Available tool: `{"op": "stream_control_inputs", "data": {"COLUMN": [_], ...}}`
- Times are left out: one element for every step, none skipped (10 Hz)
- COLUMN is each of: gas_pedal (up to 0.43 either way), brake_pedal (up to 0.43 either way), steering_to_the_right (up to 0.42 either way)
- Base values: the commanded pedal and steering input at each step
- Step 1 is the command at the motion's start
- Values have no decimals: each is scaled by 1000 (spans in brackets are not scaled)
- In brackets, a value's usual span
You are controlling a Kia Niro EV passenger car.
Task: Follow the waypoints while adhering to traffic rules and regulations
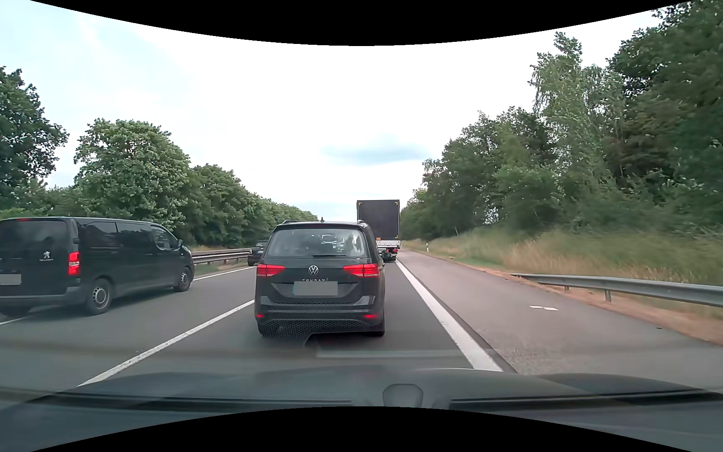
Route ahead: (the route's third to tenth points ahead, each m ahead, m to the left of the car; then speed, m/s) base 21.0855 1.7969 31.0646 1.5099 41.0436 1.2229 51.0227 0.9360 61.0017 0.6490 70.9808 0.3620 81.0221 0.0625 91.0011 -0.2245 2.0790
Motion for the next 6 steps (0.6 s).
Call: {"op": "stream_control_inputs", "data": {"gas_pedal": [87, 87, 87, 87, 87, 87], "brake_pedal": [0, 0, 0, 0, 0, 0], "steering_to_the_right": [0, -1, -1, -1, -1, -2]}}
